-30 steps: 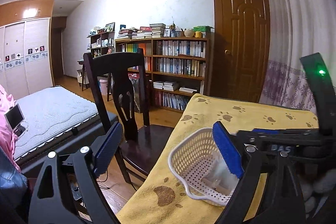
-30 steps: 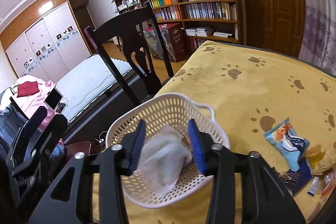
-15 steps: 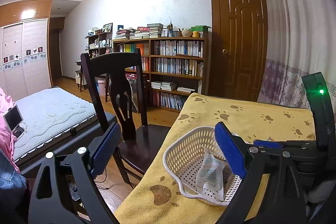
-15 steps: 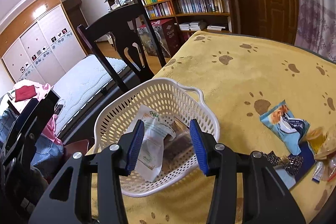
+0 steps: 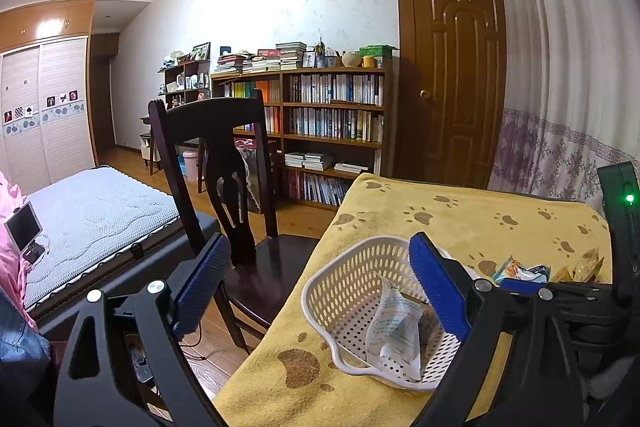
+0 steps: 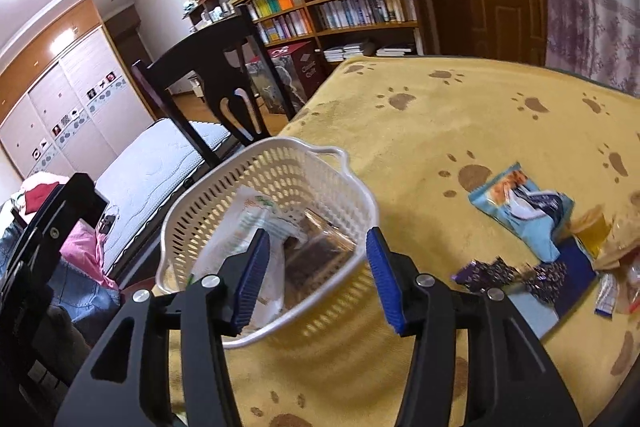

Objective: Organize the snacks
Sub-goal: 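Return the right gripper to the pile and grasp the gold crinkled bag, then grasp the purple-wrapped candy with the left gripper while the right holds the gold bag, then carry the purple candy into the basket and open the left gripper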

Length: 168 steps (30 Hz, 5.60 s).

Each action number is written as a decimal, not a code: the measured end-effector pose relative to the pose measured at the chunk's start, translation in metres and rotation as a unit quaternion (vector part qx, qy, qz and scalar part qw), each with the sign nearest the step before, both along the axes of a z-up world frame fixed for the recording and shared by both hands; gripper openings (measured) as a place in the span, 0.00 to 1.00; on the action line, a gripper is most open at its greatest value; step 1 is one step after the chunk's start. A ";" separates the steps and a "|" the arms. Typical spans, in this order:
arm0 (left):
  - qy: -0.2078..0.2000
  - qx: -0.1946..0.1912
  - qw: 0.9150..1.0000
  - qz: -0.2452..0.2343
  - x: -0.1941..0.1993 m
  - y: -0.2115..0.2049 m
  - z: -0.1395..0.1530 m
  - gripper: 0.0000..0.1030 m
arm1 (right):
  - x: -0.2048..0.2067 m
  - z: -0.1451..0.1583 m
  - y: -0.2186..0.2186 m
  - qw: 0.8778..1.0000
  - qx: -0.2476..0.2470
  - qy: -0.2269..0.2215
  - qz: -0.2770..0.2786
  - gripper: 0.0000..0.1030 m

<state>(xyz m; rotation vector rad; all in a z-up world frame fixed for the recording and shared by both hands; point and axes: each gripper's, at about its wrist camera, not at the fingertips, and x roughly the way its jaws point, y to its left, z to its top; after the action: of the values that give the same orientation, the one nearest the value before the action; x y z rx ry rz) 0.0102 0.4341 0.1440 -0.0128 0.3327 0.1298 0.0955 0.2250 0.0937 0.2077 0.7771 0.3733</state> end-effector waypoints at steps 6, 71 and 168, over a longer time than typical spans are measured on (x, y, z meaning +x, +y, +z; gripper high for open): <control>0.006 0.008 1.000 -0.008 0.000 -0.010 -0.002 0.90 | -0.001 -0.010 -0.031 0.999 0.016 0.012 -0.034 0.49; 0.054 0.070 0.990 -0.111 0.014 -0.112 -0.012 0.94 | 0.008 -0.046 -0.275 0.979 0.082 0.027 -0.187 0.64; 0.076 0.061 0.987 -0.131 0.054 -0.152 -0.037 0.66 | -0.057 -0.007 -0.292 0.977 0.124 -0.056 -0.166 0.64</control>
<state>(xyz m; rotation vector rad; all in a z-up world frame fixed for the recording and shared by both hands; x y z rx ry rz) 0.0646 0.2825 0.1070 0.1630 0.4752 -0.1098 0.0385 -0.0668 0.0866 0.5400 0.5702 0.1619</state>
